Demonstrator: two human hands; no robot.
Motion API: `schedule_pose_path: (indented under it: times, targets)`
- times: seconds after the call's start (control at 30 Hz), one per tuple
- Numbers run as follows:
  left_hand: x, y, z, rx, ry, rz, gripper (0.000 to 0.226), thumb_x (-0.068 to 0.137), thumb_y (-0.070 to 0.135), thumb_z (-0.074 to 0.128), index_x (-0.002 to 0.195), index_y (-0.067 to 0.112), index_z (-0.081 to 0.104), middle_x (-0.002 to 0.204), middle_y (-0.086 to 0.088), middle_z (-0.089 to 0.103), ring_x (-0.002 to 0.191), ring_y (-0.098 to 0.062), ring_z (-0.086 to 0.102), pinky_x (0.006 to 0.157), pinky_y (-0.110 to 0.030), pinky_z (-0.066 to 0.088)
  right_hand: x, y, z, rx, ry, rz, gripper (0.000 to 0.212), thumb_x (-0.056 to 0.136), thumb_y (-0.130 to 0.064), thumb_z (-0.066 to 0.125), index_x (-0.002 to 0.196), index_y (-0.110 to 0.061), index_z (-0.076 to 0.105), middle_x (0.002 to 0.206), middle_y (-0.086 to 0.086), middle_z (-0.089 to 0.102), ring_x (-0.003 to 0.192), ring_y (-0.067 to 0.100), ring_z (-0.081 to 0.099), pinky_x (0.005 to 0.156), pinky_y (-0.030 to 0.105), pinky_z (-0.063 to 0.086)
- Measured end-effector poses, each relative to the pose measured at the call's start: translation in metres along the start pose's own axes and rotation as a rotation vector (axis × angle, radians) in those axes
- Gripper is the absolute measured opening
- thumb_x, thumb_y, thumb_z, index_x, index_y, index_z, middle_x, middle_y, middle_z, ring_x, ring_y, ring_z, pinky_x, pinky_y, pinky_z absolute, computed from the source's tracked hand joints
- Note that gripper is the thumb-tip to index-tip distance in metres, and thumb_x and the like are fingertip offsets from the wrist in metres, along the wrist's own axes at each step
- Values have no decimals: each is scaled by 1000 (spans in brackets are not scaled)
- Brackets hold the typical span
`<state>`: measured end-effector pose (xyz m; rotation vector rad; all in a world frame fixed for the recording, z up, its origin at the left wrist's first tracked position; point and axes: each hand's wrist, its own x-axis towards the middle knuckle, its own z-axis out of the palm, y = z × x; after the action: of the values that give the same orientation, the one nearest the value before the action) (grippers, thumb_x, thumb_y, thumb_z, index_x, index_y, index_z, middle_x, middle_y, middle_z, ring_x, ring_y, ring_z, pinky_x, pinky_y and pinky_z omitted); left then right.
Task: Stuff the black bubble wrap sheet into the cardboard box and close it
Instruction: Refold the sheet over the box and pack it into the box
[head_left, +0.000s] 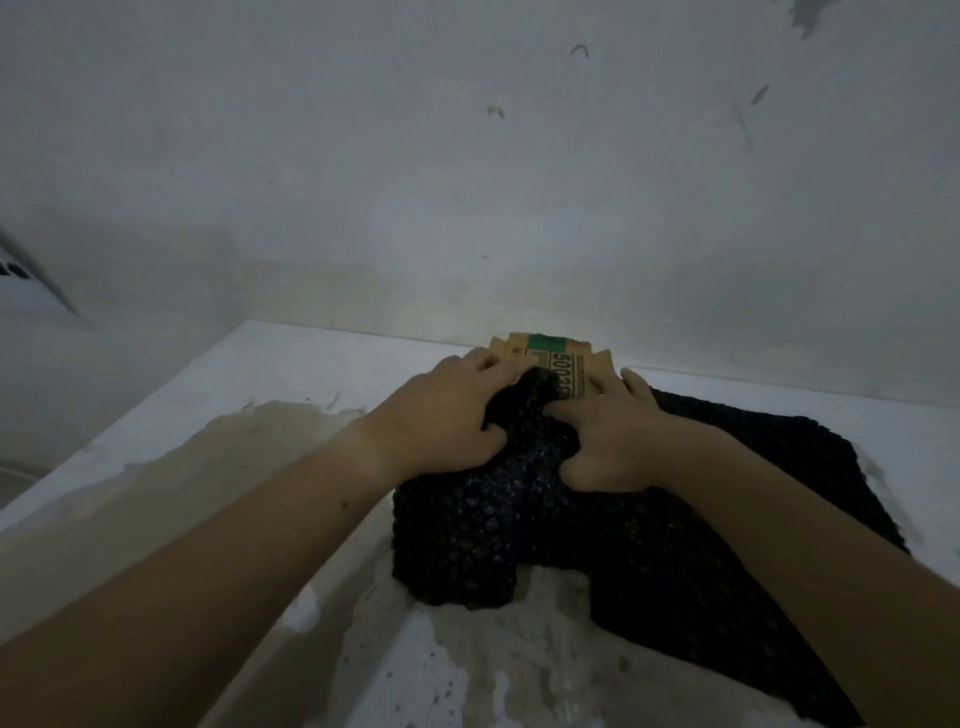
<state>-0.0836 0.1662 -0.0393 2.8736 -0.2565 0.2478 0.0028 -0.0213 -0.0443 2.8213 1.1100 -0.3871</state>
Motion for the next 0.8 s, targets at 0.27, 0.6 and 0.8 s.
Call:
schedule_pose_path:
  times: [0.27,0.6,0.8]
  targets:
    - [21,17,4,62,-244,-195,54,91,32,53,144,28,44,144,-7,26,130,-28,27,104,-40,36,0,1,3,-4,2,-4,85,68,-53,44,150,-36,24,160,6,18,147,29,-12,115,54,-15]
    - [62,38,16,315,-483,-438,69,88,26,48,150,8,25,143,-10,28,132,-31,25,101,-45,39,-16,7,18,62,293,-18,82,64,-52,42,145,-39,34,156,13,25,147,28,-2,116,47,-6]
    - [41,22,13,210,-418,-289,52,92,26,44,144,17,44,158,-8,8,136,-33,18,107,-44,31,3,-7,-9,-128,-108,57,86,69,-45,46,150,-44,17,156,13,24,144,39,-5,114,56,-11]
